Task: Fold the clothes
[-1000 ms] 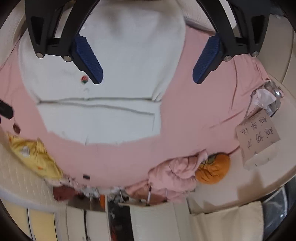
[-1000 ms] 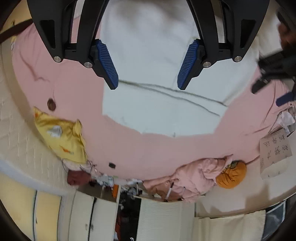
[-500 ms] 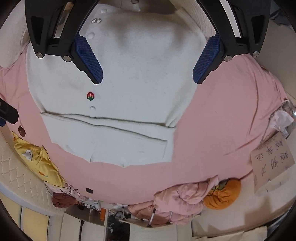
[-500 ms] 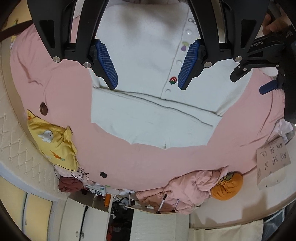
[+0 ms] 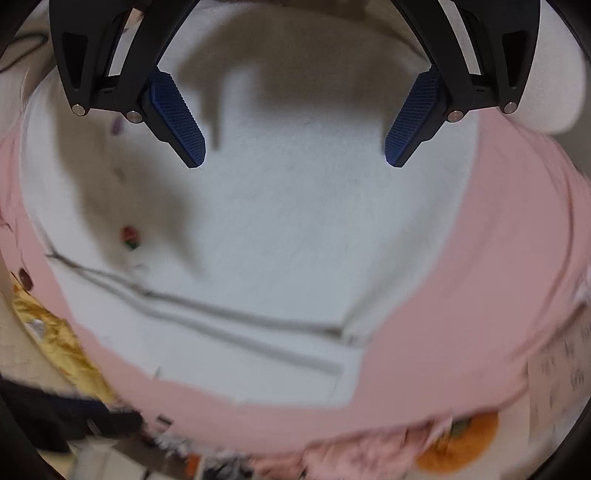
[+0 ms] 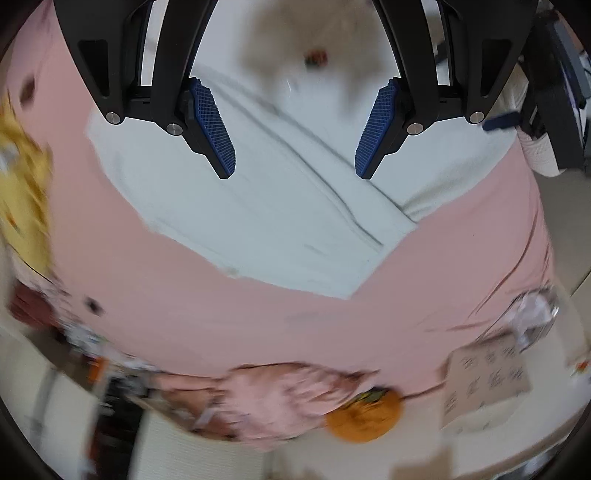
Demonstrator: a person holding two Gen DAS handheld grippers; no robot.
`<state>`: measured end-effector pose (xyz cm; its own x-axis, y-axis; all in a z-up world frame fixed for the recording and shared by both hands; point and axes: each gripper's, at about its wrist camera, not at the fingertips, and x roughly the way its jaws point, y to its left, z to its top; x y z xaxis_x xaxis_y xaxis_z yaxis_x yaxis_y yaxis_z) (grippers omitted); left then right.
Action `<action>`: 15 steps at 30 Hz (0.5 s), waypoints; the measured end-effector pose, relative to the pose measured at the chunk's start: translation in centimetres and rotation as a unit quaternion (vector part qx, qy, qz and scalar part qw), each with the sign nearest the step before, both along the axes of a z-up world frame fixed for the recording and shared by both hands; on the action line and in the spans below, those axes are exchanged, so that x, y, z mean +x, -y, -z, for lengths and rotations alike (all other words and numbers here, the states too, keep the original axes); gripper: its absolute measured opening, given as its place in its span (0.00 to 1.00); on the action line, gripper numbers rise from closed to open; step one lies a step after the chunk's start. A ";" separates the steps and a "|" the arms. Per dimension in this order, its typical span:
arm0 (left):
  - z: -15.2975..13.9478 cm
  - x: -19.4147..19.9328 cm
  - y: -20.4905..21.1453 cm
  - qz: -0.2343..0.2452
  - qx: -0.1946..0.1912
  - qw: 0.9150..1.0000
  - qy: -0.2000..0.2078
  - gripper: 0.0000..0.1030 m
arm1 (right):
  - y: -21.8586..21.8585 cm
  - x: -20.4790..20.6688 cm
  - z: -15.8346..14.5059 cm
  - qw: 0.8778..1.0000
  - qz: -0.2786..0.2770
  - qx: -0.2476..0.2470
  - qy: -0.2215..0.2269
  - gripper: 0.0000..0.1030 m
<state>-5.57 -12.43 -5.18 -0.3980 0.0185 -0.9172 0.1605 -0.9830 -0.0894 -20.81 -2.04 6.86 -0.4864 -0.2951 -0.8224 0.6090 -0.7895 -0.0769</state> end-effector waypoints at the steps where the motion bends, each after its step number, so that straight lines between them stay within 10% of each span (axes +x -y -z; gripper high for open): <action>1: 0.5 -0.2 0.2 -0.006 0.004 1.000 0.008 0.95 | 1.2 -1.1 0.9 1.000 -0.016 0.006 0.010 0.66; 9: 1.1 -0.6 0.2 -0.011 0.005 1.000 0.010 0.95 | 10.5 -7.1 7.7 0.992 -0.094 0.048 0.069 0.66; 15: 1.3 -0.6 0.3 -0.013 0.015 1.000 0.009 0.96 | 12.1 -10.2 11.6 0.992 -0.055 0.065 0.092 0.66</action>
<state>-6.14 -12.70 -6.44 -0.3813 0.0368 -0.9237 0.1875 -0.9754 -0.1162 -31.01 -14.10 -4.71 -0.2946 -0.2232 -0.9292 0.7038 -0.7085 -0.0529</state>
